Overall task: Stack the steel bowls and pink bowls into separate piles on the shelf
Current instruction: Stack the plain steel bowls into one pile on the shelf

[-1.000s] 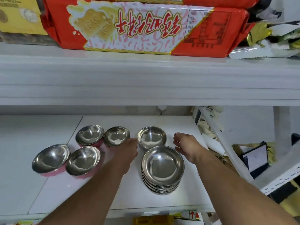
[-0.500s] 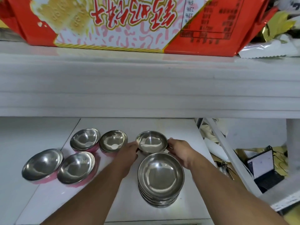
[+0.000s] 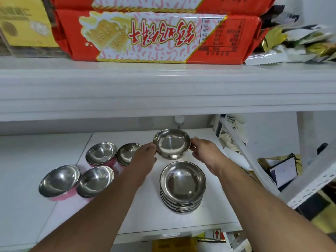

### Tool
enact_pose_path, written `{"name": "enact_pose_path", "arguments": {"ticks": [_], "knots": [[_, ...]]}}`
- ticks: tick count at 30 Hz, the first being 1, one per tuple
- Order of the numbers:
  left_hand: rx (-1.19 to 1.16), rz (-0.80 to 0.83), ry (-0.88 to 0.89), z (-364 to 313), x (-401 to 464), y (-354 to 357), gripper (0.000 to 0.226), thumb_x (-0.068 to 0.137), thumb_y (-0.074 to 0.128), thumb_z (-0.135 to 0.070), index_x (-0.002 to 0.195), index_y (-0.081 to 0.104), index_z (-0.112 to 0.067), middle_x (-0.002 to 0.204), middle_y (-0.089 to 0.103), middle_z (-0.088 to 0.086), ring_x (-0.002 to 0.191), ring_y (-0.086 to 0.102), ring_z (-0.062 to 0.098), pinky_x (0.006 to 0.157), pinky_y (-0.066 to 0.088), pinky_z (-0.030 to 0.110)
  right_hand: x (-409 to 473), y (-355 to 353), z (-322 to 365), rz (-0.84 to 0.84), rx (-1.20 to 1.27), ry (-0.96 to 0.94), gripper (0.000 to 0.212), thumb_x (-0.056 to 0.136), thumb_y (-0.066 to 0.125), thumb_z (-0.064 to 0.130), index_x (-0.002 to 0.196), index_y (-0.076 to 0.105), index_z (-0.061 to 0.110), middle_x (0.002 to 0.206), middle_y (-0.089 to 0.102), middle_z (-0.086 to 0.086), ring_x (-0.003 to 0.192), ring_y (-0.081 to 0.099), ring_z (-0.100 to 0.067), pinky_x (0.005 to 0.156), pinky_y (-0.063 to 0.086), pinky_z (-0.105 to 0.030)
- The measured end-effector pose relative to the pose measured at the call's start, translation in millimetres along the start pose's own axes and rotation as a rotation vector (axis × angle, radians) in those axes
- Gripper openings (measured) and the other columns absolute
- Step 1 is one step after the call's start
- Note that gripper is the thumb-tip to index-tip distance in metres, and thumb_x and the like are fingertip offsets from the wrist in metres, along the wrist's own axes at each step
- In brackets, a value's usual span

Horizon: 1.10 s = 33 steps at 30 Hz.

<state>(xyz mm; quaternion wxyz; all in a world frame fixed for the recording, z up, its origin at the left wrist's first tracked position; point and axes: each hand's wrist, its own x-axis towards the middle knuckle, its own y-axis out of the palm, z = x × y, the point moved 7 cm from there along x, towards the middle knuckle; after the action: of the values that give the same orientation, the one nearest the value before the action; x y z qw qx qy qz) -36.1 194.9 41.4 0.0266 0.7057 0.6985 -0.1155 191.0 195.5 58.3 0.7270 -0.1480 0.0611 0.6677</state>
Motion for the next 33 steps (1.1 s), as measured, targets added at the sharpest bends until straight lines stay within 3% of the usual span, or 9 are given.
{"name": "enact_pose_path", "arguments": {"ticks": [6, 9, 12, 17, 21, 24, 27, 30, 33], "knots": [[-0.106, 0.032, 0.124, -33, -41, 5, 0.037, 0.101, 0.046, -0.026, 0.084, 0.073, -0.045, 0.113, 0.067, -0.010, 0.108, 0.062, 0.007, 0.104, 0.048, 0.038, -40, -16, 19, -0.035, 0.009, -0.090, 0.044, 0.099, 0.046, 0.036, 0.108, 0.071, 0.001, 0.127, 0.072, -0.012, 0.132, 0.058, -0.028, 0.116, 0.041, -0.051], [-0.082, 0.040, 0.162, -38, -61, 3, 0.048, 0.101, 0.044, -0.027, 0.075, 0.073, -0.055, 0.110, 0.067, -0.012, 0.105, 0.062, 0.008, 0.105, 0.048, 0.041, -70, -14, 22, -0.020, 0.032, -0.106, 0.037, 0.104, 0.043, 0.028, 0.098, 0.077, 0.014, 0.125, 0.074, -0.003, 0.123, 0.065, -0.014, 0.112, 0.046, -0.036], [-0.090, 0.047, 0.167, -35, -77, 2, 0.041, 0.102, 0.045, -0.027, 0.082, 0.073, -0.050, 0.113, 0.067, -0.011, 0.102, 0.062, 0.004, 0.107, 0.047, 0.042, -96, -12, 19, -0.031, 0.034, -0.108, 0.034, 0.104, 0.045, 0.024, 0.095, 0.078, 0.022, 0.112, 0.076, 0.008, 0.116, 0.064, -0.005, 0.108, 0.045, -0.032], [-0.073, 0.113, 0.130, -20, -99, 7, 0.030, 0.103, 0.045, -0.027, 0.092, 0.069, -0.040, 0.114, 0.069, -0.010, 0.105, 0.062, 0.003, 0.106, 0.047, 0.036, -123, -16, 2, -0.088, -0.024, -0.092, 0.042, 0.106, 0.040, 0.032, 0.087, 0.077, 0.023, 0.098, 0.076, 0.015, 0.108, 0.066, -0.006, 0.109, 0.047, -0.036], [-0.049, 0.134, 0.086, -9, -110, 11, 0.025, 0.102, 0.047, -0.031, 0.092, 0.070, -0.032, 0.106, 0.071, -0.006, 0.104, 0.065, 0.010, 0.100, 0.047, 0.032, -137, -20, -12, -0.102, -0.045, -0.063, 0.045, 0.108, 0.037, 0.035, 0.088, 0.077, 0.029, 0.104, 0.074, 0.014, 0.113, 0.065, -0.008, 0.111, 0.045, -0.036], [0.023, 0.147, 0.067, 1, -113, 14, 0.036, 0.090, 0.047, -0.048, 0.113, 0.071, -0.035, 0.116, 0.073, -0.005, 0.114, 0.066, 0.012, 0.106, 0.048, 0.042, -142, -23, -23, -0.107, -0.080, -0.020, 0.046, 0.104, 0.038, 0.041, 0.096, 0.079, 0.022, 0.116, 0.077, 0.003, 0.125, 0.064, -0.024, 0.115, 0.045, -0.047], [0.127, 0.163, 0.050, 9, -115, 16, 0.041, 0.092, 0.041, -0.048, 0.119, 0.068, -0.034, 0.121, 0.070, -0.012, 0.119, 0.060, 0.007, 0.107, 0.045, 0.040, -143, -24, -33, -0.117, -0.098, 0.007, 0.044, 0.101, 0.038, 0.048, 0.102, 0.078, 0.028, 0.122, 0.076, 0.006, 0.127, 0.063, -0.024, 0.115, 0.044, -0.051], [0.159, 0.154, 0.032, 11, -119, 16, 0.037, 0.101, 0.037, -0.039, 0.118, 0.068, -0.030, 0.121, 0.067, -0.014, 0.114, 0.057, 0.006, 0.092, 0.043, 0.028, -141, -21, -41, -0.098, -0.117, 0.010, 0.055, 0.098, 0.037, 0.053, 0.130, 0.071, 0.024, 0.140, 0.067, 0.005, 0.135, 0.056, -0.017, 0.119, 0.038, -0.049], [0.205, 0.121, 0.023, 15, -121, 15, 0.038, 0.103, 0.034, -0.037, 0.120, 0.066, -0.025, 0.123, 0.064, -0.010, 0.115, 0.055, 0.012, 0.088, 0.040, 0.029, -140, -20, -49, -0.099, -0.164, 0.042, 0.068, 0.095, 0.038, 0.058, 0.148, 0.056, 0.018, 0.155, 0.054, -0.001, 0.144, 0.047, -0.020, 0.122, 0.034, -0.049]]}}
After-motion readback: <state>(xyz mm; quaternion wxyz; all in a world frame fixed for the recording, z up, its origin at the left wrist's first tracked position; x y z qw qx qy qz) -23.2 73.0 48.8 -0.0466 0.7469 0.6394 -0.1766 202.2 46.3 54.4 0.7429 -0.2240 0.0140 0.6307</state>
